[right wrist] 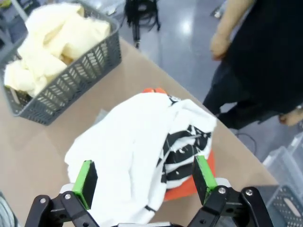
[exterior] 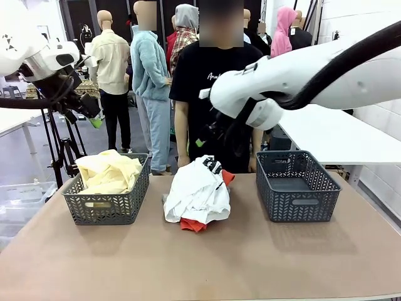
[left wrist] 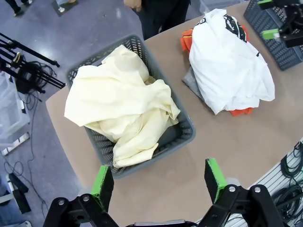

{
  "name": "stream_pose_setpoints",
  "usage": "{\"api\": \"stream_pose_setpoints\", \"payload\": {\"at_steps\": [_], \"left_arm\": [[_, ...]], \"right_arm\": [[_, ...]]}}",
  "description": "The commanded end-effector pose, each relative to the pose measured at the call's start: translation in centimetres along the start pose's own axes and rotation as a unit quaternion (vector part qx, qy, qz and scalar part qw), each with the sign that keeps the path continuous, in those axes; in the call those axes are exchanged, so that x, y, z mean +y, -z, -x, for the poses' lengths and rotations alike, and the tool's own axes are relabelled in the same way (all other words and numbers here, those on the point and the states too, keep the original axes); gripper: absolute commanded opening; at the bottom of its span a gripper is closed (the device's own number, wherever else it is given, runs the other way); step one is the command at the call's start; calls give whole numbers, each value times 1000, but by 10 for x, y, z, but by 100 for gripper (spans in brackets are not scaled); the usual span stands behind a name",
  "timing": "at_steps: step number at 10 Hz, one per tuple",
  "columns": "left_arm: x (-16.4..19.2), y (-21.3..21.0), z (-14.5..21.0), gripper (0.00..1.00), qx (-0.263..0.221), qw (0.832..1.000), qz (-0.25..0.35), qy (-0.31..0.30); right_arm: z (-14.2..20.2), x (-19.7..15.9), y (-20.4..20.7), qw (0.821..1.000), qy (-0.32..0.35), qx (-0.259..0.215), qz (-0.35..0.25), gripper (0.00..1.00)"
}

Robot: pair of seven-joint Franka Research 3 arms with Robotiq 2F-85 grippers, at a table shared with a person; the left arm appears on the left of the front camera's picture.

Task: Sort the tops and bottoms.
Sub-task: Lift clothes from the center of the table with your right hand.

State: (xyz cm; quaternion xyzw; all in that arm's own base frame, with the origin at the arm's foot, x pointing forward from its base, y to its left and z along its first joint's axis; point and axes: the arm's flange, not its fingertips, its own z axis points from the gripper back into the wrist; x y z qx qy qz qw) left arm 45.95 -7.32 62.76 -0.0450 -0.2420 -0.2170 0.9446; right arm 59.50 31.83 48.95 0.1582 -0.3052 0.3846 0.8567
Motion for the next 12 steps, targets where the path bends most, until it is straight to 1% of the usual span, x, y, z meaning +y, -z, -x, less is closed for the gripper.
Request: {"api": "stream_pose_setpoints", "payload": {"at_steps": [1,4,6,9,12], "left_arm": [[1,-1,-1,100,-1,1000,3,-3],[1,-1,-1,100,-1,1000,3,-3],[1,-1,-1,100,-1,1000,3,-3],[1,-1,-1,100,-1,1000,3,-3],[1,-1,-1,100,-1,1000,3,-3]], "right_arm": [[-29,-13,28,998,-13,59,-22,100],[-27,-14,70,989,-1,141,-34,100],[-18,-6,89,983,-8,178,-42,100],[-3,-17,113,978,3,202,-50,100],[0,-25,123,980,3,196,-33,100]]}}
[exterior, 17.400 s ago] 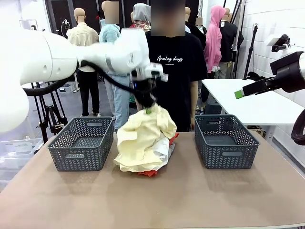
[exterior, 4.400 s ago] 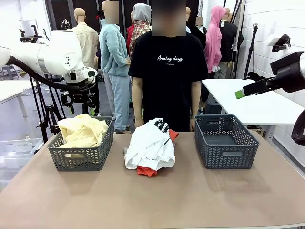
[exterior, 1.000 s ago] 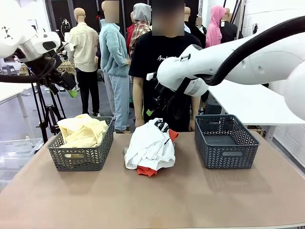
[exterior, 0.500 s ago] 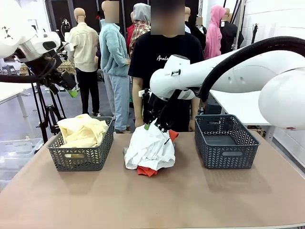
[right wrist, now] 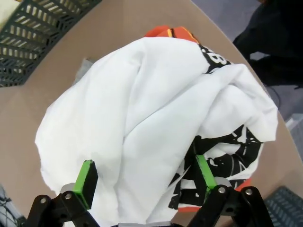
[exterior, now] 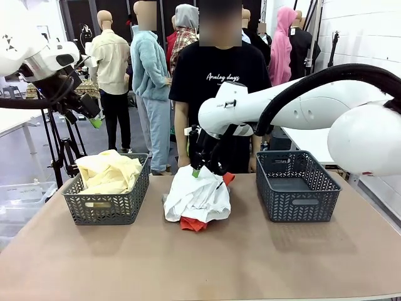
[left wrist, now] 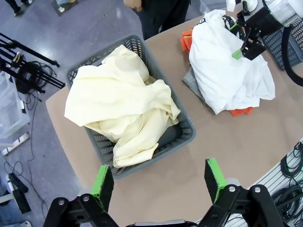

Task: Sort the tops and bottoms.
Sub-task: Lift clothes from the center of the table with your right hand.

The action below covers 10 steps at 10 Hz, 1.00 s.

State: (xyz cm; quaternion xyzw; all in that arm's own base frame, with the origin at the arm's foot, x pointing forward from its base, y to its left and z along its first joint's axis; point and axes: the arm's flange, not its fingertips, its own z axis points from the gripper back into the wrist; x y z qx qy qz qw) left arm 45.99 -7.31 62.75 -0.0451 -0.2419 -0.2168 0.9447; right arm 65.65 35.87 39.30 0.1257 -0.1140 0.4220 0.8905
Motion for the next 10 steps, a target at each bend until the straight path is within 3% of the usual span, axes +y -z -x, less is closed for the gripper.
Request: {"api": "stream_pose_setpoints", "payload": {"at_steps": [1,4,10], "left_arm": [[0,-1,0,100,-1,1000,3,-3],[0,-1,0,100,-1,1000,3,-3],[0,-1,0,100,-1,1000,3,-3]], "right_arm": [[-10,-3,1,999,7,-4,31,100],[-13,1,4,999,13,27,15,100],[-38,16,6,992,-7,104,67,100]]}}
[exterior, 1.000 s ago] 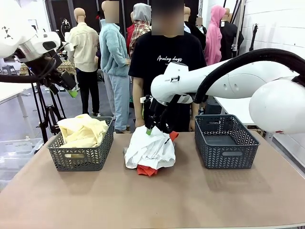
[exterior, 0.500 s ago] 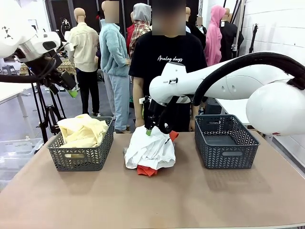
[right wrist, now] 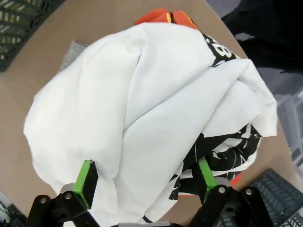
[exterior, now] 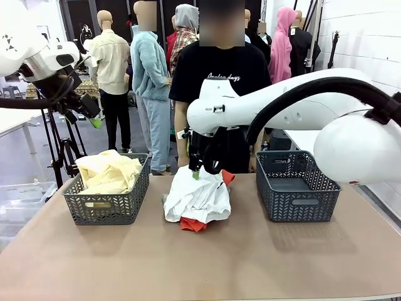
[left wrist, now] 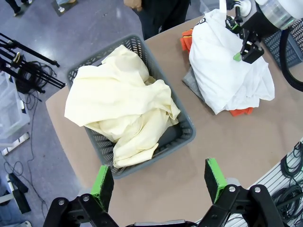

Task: Sort the tops and bottoms.
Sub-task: Lift clothes from the center of the table with your right hand.

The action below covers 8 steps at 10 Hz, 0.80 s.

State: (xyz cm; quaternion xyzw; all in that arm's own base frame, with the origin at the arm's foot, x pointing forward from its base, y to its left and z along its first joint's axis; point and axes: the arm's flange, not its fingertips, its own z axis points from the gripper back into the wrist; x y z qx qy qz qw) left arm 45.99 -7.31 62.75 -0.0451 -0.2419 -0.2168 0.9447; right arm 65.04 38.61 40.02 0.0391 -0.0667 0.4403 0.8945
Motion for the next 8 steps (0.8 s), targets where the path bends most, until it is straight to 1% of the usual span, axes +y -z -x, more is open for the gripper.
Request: {"api": "stream_pose_setpoints", "payload": {"at_steps": [1,3,4,7,8], "left_arm": [[0,-1,0,100,-1,1000,3,-3],[0,-1,0,100,-1,1000,3,-3],[0,-1,0,100,-1,1000,3,-3],[0,-1,0,100,-1,1000,3,-3],[0,-1,0,100,-1,1000,3,-3]], "right_arm": [[-23,-8,9,999,10,38,7,100],[-24,-7,11,999,8,37,16,100],[-23,-7,7,999,10,30,24,84],[-18,-4,-3,999,27,25,9,32],[-16,-5,-5,999,40,25,15,14]]}}
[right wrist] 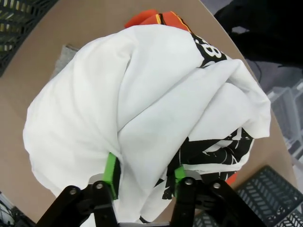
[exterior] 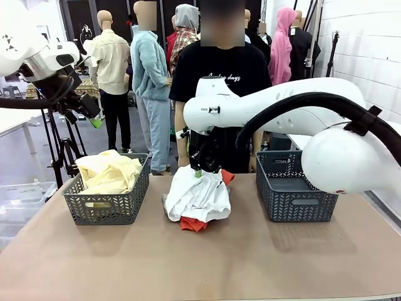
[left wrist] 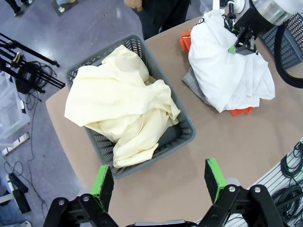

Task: Sort the tops and bottoms.
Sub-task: Lift clothes from the center of the table with your right hand.

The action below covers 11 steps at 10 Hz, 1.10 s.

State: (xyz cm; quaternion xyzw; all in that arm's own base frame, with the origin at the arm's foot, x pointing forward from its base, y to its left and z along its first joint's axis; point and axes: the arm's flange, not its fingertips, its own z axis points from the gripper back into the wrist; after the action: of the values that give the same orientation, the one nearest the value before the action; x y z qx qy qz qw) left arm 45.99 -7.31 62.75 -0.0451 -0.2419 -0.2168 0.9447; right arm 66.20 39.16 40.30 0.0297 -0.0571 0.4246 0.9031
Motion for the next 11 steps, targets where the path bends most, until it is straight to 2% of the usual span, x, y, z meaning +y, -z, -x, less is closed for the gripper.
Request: {"api": "stream_pose_setpoints", "payload": {"at_steps": [1,4,6,8,11], "left_arm": [[0,-1,0,100,-1,1000,3,-3],[0,-1,0,100,-1,1000,3,-3],[0,-1,0,100,-1,1000,3,-3],[0,-1,0,100,-1,1000,3,-3],[0,-1,0,100,-1,1000,3,-3]], "right_arm": [[-2,-1,-5,999,30,18,11,0],[5,-4,-2,998,56,21,-23,0],[11,-5,-13,997,78,-4,-29,0],[24,-13,-61,994,92,-57,-5,0],[34,-14,-171,983,88,-149,62,0]]}}
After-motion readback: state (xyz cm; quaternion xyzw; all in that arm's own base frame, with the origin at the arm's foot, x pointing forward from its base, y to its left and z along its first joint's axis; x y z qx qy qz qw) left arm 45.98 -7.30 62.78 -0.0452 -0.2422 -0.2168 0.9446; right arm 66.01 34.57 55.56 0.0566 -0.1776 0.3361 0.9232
